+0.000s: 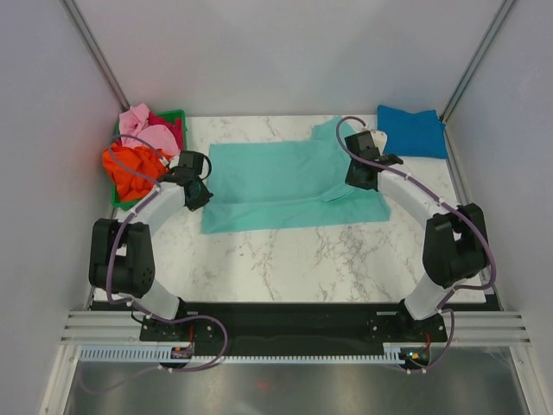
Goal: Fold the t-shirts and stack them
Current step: Fold the tshirt
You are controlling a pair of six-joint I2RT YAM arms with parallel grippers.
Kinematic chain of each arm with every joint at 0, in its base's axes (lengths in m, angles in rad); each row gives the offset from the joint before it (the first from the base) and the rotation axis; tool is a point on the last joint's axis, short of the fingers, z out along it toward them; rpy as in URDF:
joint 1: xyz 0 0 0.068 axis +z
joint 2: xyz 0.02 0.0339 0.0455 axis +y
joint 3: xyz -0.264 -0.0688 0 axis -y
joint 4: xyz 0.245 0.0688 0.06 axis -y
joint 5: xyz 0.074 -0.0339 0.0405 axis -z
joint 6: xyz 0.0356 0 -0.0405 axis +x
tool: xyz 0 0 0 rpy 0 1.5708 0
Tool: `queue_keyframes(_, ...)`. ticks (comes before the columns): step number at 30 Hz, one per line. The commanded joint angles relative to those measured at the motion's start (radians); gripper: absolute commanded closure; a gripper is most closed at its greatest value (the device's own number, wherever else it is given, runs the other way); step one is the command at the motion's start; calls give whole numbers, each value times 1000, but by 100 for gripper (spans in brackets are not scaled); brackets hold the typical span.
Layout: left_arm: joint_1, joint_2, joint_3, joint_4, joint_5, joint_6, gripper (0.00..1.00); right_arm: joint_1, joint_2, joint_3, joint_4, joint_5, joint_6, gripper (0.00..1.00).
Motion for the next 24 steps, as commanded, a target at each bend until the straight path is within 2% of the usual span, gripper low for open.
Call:
queue_keyframes(1,12,68,70,17,-1,42,98,-9,42,78,29,-3,-18,100)
queue_keyframes(7,32,180,191,16,60,82,98,-35,148,157,3,8,13,100)
queue_keyframes(9,42,241,267,4,134,97,98,-45,196,194,-16,16,34,99)
queue_keyframes(11,48,284,335,-36,163,115,83,-55,248,260,-49,20,42,77)
queue_keyframes(12,48,310,398,-82,172,122,78,-62,268,321,-69,22,48,58)
queue_keyframes(13,49,312,421,-98,174,132,63,-74,282,349,-103,21,48,50)
queue_keyframes(15,49,274,453,-112,182,143,48,-88,303,406,-121,5,40,48)
queue_keyframes(16,49,253,461,-134,182,160,37,-98,294,417,-121,-18,18,47)
queue_keyframes(17,48,227,469,-154,183,169,34,-103,286,423,-118,-32,5,46)
queue_keyframes(20,48,115,501,-230,214,223,32,-103,225,408,-103,-105,-48,46)
queue_keyframes(23,40,-16,463,-265,280,266,31,-102,142,288,-34,-253,-55,46)
queue_keyframes(24,34,-54,402,-264,280,266,31,-102,127,211,10,-289,-52,46)
